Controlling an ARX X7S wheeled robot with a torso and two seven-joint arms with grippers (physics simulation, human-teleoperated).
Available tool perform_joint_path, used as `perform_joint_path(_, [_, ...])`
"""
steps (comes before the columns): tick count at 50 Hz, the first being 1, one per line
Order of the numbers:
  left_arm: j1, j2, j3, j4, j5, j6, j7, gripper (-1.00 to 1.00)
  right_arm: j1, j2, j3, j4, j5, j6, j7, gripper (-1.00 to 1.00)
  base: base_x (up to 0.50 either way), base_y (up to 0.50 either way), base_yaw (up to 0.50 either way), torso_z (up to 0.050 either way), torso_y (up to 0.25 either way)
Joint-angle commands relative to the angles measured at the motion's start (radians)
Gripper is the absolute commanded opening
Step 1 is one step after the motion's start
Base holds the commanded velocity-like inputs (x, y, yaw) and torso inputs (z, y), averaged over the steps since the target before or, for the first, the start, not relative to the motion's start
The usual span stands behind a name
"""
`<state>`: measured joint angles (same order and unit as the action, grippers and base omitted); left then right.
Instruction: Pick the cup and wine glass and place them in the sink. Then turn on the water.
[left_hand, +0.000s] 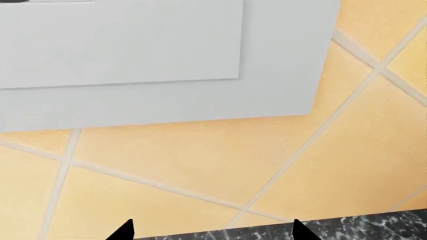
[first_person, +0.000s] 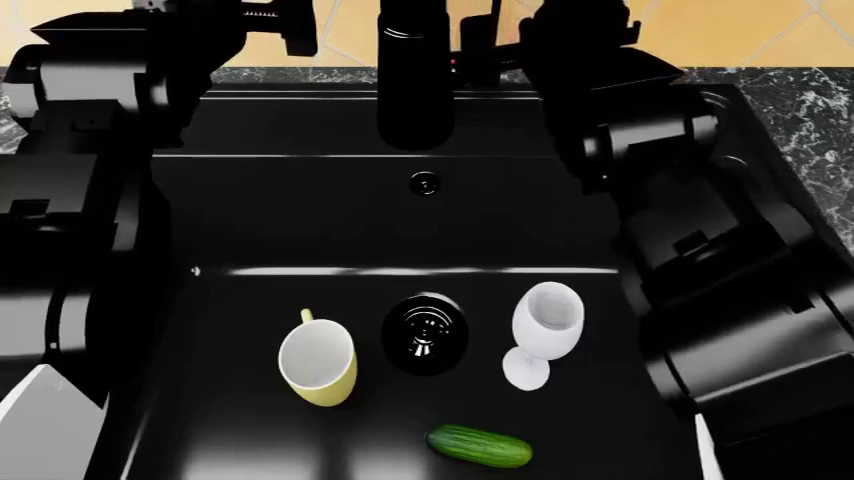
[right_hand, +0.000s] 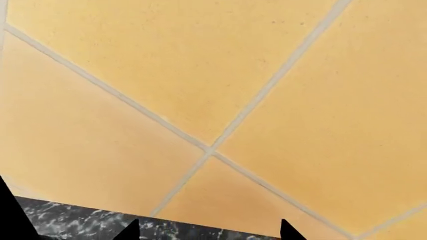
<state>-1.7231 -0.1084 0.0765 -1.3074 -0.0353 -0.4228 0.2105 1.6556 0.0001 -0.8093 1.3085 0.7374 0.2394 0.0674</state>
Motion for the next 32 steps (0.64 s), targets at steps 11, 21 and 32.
perform_joint_path(11, [-0.004,0.003,-0.006,0.0,0.01,0.0,0.004,1.0,-0.023,0.001,0.516,0.0,-0.497,0.081,-0.026,1.0,0.0,0.0,0.0,0.0,0.0])
perform_joint_path(21, [-0.005,0.004,-0.007,0.0,0.013,0.0,0.002,1.0,-0.023,0.0,0.612,0.0,-0.576,0.096,-0.024,1.0,0.0,0.0,0.0,0.0,0.0])
perform_joint_path(32, [-0.006,0.001,-0.009,0.0,0.014,0.0,0.002,1.0,0.015,0.0,0.585,0.0,-0.564,0.094,-0.023,1.0,0.0,0.0,0.0,0.0,0.0])
